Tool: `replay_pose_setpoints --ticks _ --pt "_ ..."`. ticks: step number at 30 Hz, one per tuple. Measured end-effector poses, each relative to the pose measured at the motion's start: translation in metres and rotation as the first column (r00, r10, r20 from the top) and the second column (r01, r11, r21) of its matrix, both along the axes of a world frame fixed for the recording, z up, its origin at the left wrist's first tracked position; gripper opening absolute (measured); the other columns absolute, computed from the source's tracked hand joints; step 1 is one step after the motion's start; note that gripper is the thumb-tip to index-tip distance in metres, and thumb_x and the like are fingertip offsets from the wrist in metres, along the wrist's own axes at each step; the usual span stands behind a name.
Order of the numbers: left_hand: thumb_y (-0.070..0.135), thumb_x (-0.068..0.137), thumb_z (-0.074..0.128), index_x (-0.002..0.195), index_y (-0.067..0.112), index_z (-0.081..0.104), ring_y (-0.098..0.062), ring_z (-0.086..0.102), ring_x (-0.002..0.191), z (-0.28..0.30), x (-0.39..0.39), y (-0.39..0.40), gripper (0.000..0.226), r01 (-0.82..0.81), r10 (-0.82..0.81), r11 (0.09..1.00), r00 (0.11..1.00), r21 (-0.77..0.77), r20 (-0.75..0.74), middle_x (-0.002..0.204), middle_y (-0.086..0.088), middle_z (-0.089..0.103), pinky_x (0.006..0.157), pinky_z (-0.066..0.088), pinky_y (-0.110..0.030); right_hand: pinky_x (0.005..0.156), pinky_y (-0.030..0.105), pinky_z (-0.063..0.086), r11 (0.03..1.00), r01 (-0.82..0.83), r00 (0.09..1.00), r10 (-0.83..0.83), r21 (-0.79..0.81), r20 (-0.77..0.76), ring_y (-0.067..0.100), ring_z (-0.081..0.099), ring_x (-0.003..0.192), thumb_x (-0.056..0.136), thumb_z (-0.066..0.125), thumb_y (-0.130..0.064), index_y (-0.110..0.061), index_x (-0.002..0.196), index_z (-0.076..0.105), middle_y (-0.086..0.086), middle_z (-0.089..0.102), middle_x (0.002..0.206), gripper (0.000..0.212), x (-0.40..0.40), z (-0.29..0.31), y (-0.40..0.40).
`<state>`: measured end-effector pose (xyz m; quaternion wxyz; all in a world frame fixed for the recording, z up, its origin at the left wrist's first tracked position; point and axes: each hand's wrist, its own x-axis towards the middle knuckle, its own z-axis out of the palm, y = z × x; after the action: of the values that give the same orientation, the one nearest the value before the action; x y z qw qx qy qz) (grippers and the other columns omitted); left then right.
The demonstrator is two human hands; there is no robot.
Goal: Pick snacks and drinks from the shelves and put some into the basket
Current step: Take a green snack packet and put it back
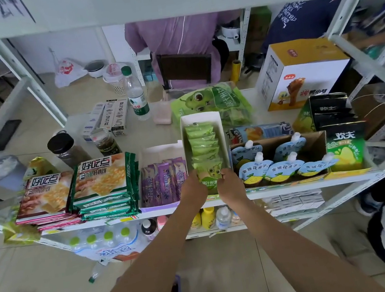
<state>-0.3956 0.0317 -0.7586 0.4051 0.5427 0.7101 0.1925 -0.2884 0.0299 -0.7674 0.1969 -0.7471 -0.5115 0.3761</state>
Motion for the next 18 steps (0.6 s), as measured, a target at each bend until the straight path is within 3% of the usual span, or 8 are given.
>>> replay_pose_setpoints --ticks 3,5,7,9,12,15,18 --pt "-0.01 0.086 0.036 0.116 0.01 0.057 -0.03 0.059 0.086 -0.002 -0.007 -0.003 0.042 -0.004 0.003 0.999 1.0 0.035 0.029 0.099 -0.011 0.064 0.06 0.041 -0.026 0.075 0.03 0.041 1.0 0.021 1.0 -0.021 0.022 0.017 0.034 0.06 0.11 0.098 0.041 -0.007 -0.006 0.13 0.052 0.016 0.062 0.124 0.034 0.0 -0.003 -0.001" --pt "-0.006 0.091 0.039 0.112 0.011 0.062 -0.027 0.06 0.092 0.0 -0.017 -0.008 0.036 -0.07 0.066 0.993 0.997 0.097 0.046 0.103 -0.009 0.066 0.067 0.044 -0.026 0.071 0.03 0.039 0.993 0.059 0.996 -0.065 0.107 0.055 0.033 0.061 0.105 0.098 0.043 -0.008 -0.006 0.121 0.056 0.015 0.064 0.115 0.028 -0.001 -0.004 -0.006" --pt "-0.004 0.094 0.044 0.119 0.009 0.064 -0.025 0.063 0.103 0.0 -0.03 -0.012 0.035 -0.184 0.174 0.973 0.981 0.137 0.084 0.115 -0.008 0.068 0.08 0.047 -0.027 0.076 0.03 0.043 0.961 0.145 0.987 -0.156 0.237 0.026 0.029 0.06 0.106 0.097 0.045 -0.006 -0.008 0.121 0.059 0.012 0.062 0.117 0.028 -0.006 -0.002 -0.014" --pt "-0.006 0.094 0.045 0.123 0.008 0.062 -0.021 0.063 0.101 -0.003 -0.048 -0.016 0.037 -0.26 0.254 0.951 0.965 0.169 0.057 0.12 -0.008 0.068 0.081 0.049 -0.029 0.084 0.03 0.044 0.923 0.185 0.983 -0.176 0.336 -0.057 0.025 0.06 0.108 0.095 0.047 -0.003 -0.01 0.121 0.061 0.009 0.061 0.12 0.03 -0.017 0.001 -0.02" --pt "-0.011 0.091 0.042 0.129 0.008 0.057 -0.023 0.06 0.09 -0.006 -0.072 -0.02 0.045 -0.304 0.31 0.939 0.951 0.159 -0.013 0.116 -0.013 0.067 0.072 0.044 -0.029 0.085 0.023 0.039 0.935 0.03 0.997 -0.005 0.354 -0.071 0.021 0.06 0.106 0.096 0.047 -0.004 -0.008 0.119 0.063 0.007 0.064 0.12 0.029 -0.039 0.007 -0.021" --pt "-0.009 0.091 0.043 0.133 0.01 0.054 -0.032 0.062 0.092 -0.013 -0.088 -0.022 0.047 -0.29 0.294 0.955 0.954 0.059 -0.057 0.11 -0.018 0.067 0.077 0.051 -0.037 0.087 0.025 0.043 0.949 -0.236 0.958 0.263 0.209 -0.115 0.017 0.061 0.101 0.099 0.04 -0.004 -0.007 0.125 0.06 0.009 0.062 0.128 0.033 -0.066 0.014 -0.019" --pt "-0.002 0.089 0.048 0.124 0.007 0.057 -0.035 0.065 0.095 -0.029 -0.101 -0.013 0.037 -0.204 0.201 0.979 0.971 -0.01 -0.133 0.106 -0.018 0.068 0.084 0.055 -0.042 0.102 0.029 0.04 0.904 -0.42 0.906 0.423 0.076 -0.027 0.025 0.055 0.124 0.099 0.039 -0.002 -0.006 0.134 0.055 0.012 0.056 0.138 0.038 -0.09 0.014 -0.01"
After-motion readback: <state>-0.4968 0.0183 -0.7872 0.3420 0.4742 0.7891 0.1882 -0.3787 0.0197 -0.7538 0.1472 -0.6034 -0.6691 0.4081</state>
